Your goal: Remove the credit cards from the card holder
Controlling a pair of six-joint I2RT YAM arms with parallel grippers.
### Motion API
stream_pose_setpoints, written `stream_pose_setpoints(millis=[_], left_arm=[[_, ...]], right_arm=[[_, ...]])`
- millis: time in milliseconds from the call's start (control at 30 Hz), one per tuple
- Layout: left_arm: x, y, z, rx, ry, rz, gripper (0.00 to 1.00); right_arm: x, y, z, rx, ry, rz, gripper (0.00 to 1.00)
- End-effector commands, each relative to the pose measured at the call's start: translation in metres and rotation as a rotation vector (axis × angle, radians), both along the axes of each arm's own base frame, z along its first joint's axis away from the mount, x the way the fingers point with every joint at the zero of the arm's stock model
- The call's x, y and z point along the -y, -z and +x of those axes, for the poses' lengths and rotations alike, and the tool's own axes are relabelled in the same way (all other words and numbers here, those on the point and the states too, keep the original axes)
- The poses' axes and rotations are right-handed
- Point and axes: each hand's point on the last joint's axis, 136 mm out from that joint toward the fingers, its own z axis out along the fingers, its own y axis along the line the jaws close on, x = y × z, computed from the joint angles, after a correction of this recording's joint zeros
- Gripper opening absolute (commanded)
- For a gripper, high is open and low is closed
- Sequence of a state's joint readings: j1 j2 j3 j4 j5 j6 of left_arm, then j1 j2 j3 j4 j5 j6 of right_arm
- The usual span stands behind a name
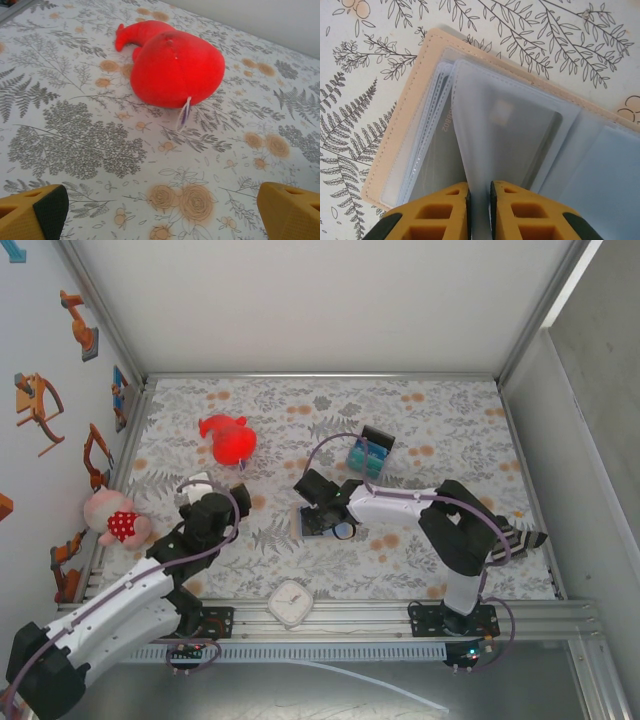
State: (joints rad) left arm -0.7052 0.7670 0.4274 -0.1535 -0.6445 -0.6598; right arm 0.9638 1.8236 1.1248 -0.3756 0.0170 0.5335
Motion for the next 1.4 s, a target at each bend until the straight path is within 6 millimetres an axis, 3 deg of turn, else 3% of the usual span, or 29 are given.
stream_pose_setpoints(millis=[0, 400, 933, 1200, 1367], left_arm=[[0.017, -0.019, 0.010, 0.036, 0.052, -0.039, 0.97], [0.036, -0.015, 0.019, -0.002, 0.104, -0.045, 0.97], [0.062, -0.005, 0.023, -0.055, 0.205, -0.028, 0.97], [0.065, 0.000, 0.022, -0.077, 0.219, -0.026, 0.97], [0.066, 0.001, 0.021, -0.079, 0.222, -0.024, 0.97]], right_arm=[[0.005, -0.013, 0.004, 0.029, 0.036, 0.020, 0.18], [0.022, -0.019, 0.008, 0.067, 0.079, -0.004, 0.24], [0.064, -0.022, 0.010, 0.107, 0.189, -0.042, 0.35], [0.084, -0.017, 0.011, 0.109, 0.244, -0.064, 0.37], [0.097, -0.027, 0.015, 0.142, 0.284, -0.057, 0.37]])
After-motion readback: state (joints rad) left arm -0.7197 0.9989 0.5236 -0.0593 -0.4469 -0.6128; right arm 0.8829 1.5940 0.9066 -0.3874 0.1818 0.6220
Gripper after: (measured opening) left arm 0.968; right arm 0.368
